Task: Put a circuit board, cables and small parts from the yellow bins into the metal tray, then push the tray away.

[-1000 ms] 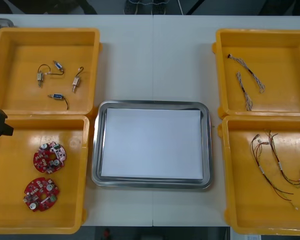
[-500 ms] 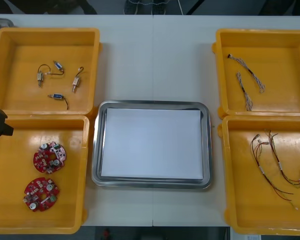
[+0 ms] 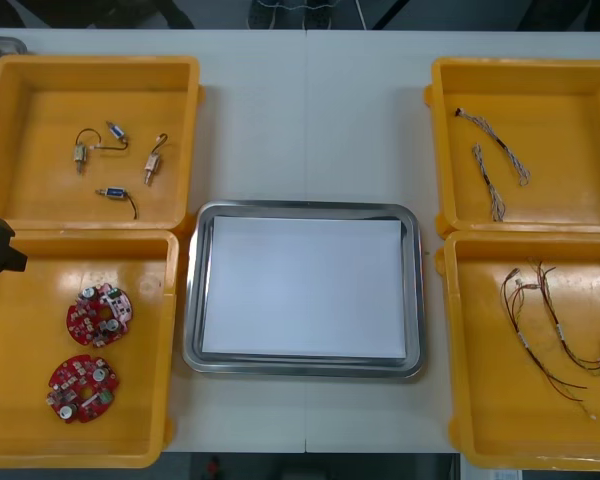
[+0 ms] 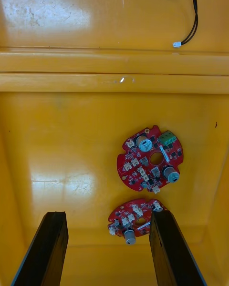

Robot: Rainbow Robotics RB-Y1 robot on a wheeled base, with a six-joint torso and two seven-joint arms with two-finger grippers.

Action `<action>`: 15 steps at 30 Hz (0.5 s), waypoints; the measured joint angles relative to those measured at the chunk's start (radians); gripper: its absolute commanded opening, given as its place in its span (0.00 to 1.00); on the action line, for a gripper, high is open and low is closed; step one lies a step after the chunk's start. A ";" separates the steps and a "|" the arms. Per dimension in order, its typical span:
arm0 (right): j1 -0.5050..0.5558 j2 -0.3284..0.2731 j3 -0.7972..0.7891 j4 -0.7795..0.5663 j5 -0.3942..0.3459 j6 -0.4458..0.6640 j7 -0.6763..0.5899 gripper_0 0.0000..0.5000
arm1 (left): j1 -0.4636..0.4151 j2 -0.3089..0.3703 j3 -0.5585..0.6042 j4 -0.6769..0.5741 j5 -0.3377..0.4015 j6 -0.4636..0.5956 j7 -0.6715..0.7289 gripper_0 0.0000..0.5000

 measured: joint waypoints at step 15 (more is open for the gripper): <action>0.000 0.000 0.000 0.000 0.000 0.000 0.000 1.00 | 0.000 0.000 0.000 0.000 0.000 0.000 0.000 1.00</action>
